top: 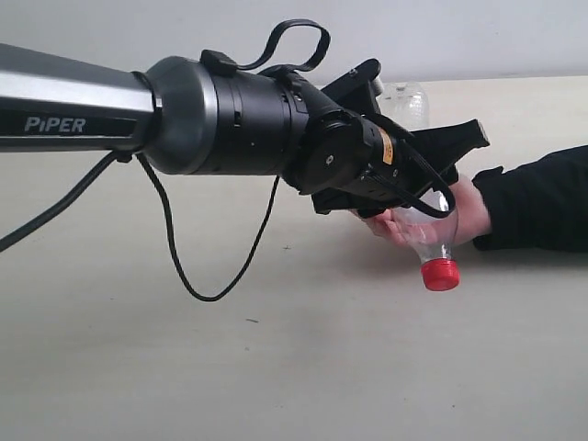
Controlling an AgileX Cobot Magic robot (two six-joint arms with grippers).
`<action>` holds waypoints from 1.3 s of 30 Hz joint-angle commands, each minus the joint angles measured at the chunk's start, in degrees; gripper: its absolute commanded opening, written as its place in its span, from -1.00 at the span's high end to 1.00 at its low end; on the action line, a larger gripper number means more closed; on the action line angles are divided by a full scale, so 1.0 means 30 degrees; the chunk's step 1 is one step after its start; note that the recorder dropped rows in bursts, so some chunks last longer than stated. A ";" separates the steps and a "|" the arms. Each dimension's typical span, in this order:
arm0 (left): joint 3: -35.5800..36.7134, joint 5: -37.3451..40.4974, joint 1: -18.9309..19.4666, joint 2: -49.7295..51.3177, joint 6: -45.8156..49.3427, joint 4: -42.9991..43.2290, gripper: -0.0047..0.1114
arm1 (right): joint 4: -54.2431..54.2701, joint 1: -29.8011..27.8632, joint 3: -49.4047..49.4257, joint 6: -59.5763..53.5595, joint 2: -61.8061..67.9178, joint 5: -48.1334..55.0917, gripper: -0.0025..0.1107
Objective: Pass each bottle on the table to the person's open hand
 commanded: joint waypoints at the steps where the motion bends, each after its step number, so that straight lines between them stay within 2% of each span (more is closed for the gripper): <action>1: 0.0028 -0.0273 0.0030 0.0339 0.0100 0.0053 0.92 | -0.0020 -0.0070 0.0045 -0.0171 -0.0071 0.0008 0.77; 24: -0.0018 -0.0518 -0.0184 0.1102 0.0095 0.0053 0.91 | -0.0020 -0.0070 0.0045 -0.0171 -0.0071 0.0008 0.77; 27: -0.0018 -0.0518 -0.0184 0.1102 0.0095 0.0053 0.72 | -0.0020 -0.0070 0.0045 -0.0171 -0.0071 0.0008 0.77; 32: -0.0018 -0.0563 -0.0184 0.1102 0.0643 0.0053 0.11 | -0.0020 -0.0070 0.0045 -0.0171 -0.0071 0.0008 0.77; 34: -0.0018 -0.0563 -0.0184 0.1102 0.0643 0.0053 -0.04 | -0.0020 -0.0070 0.0045 -0.0171 -0.0071 0.0008 0.77; 39: -0.0018 -0.0563 -0.0184 0.1102 0.0643 0.0053 -0.08 | -0.0020 -0.0070 0.0045 -0.0171 -0.0071 0.0008 0.77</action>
